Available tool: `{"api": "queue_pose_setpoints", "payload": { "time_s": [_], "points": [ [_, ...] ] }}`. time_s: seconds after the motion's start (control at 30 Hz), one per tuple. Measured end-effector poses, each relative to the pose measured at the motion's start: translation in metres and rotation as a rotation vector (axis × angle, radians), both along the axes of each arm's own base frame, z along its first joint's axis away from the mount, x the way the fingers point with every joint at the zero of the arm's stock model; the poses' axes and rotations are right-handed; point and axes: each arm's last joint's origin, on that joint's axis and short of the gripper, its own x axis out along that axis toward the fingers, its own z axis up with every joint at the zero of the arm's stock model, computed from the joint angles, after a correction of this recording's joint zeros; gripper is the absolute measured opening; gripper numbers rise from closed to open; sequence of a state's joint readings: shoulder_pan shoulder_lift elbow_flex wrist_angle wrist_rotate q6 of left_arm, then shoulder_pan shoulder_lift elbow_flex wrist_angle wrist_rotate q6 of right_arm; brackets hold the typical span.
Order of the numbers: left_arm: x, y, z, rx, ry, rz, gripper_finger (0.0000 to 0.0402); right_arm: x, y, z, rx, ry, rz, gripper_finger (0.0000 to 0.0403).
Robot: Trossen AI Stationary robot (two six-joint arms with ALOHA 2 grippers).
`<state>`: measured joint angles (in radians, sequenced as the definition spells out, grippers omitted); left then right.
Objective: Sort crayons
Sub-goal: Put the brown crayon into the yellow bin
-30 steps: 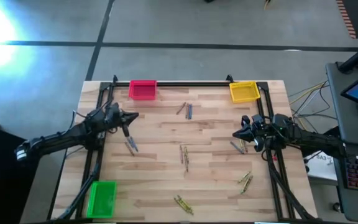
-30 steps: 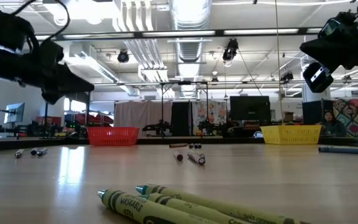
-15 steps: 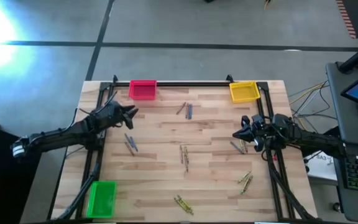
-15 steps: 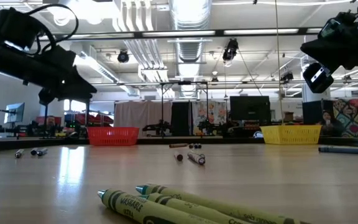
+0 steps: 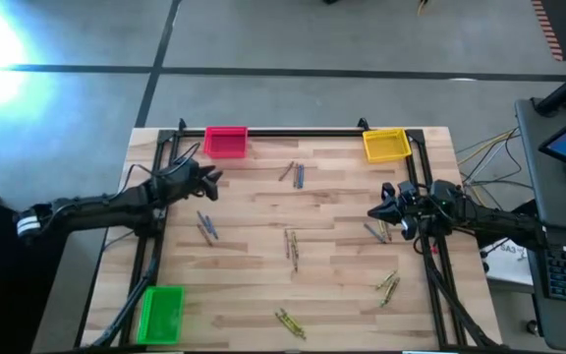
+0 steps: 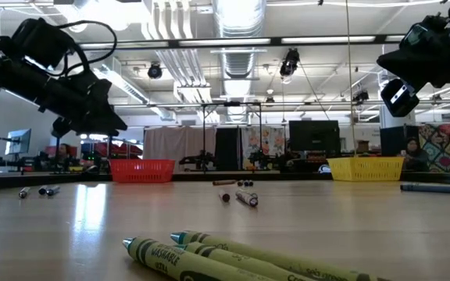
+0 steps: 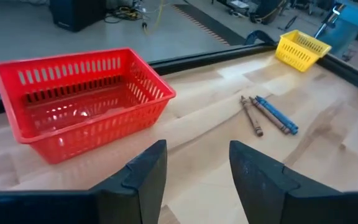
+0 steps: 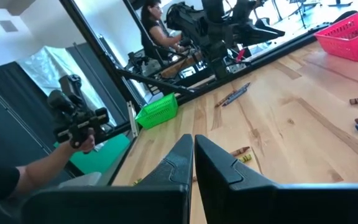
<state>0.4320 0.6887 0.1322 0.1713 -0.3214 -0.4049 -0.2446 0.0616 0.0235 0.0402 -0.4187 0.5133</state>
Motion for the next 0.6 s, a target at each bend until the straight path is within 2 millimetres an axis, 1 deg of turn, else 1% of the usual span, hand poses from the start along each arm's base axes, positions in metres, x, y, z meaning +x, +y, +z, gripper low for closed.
{"api": "queue_pose_setpoints", "payload": {
  "time_s": [0.1, 0.2, 0.33, 0.47, 0.6],
  "points": [
    [0.003, 0.001, -0.005, -0.028, 0.011, 0.009, 0.0158, 0.0, 0.0, 0.002, -0.006, -0.023, -0.002, 0.0009],
    [0.005, 0.002, -0.008, -0.053, 0.035, -0.012, 0.0158, 0.0, 0.0, 0.009, -0.021, -0.093, -0.003, 0.0009],
    [0.011, 0.002, -0.005, -0.074, 0.031, -0.062, 0.0158, 0.0, -0.001, 0.01, -0.016, -0.111, -0.028, 0.0009],
    [0.015, 0.004, 0.0, -0.044, 0.055, -0.078, 0.0158, 0.0, -0.006, 0.01, 0.006, -0.112, -0.216, 0.0009],
    [0.019, 0.006, 0.003, -0.01, 0.066, -0.097, 0.0158, -0.001, -0.015, 0.005, 0.092, -0.081, -0.509, 0.0009]
  ]
}}
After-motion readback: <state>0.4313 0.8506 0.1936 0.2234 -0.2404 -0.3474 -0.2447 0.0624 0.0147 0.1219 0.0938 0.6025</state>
